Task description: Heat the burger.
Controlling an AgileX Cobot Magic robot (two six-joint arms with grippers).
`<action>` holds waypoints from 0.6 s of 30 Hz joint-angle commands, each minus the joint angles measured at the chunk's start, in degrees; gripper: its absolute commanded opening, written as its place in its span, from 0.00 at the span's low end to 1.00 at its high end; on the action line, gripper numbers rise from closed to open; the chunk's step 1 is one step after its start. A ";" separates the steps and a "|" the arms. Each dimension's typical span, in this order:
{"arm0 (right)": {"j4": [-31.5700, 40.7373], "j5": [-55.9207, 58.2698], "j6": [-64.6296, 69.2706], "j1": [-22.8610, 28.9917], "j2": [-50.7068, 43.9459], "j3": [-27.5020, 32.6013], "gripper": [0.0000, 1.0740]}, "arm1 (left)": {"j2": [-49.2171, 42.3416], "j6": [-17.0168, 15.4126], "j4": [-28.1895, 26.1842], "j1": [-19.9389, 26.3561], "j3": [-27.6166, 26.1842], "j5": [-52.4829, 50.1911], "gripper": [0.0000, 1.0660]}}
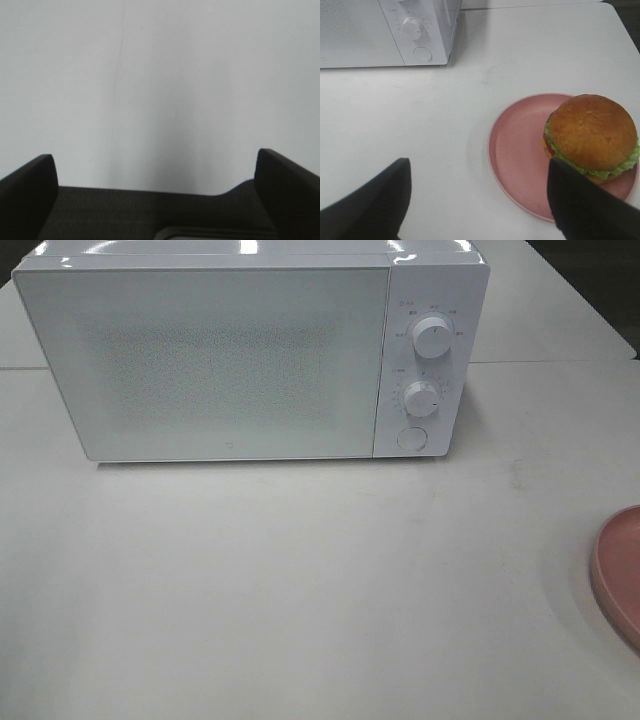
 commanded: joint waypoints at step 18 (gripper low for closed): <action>0.06 -0.46 -0.69 -0.29 -1.49 0.06 0.67 | -21.60 0.23 0.69 0.17 1.26 -2.35 0.94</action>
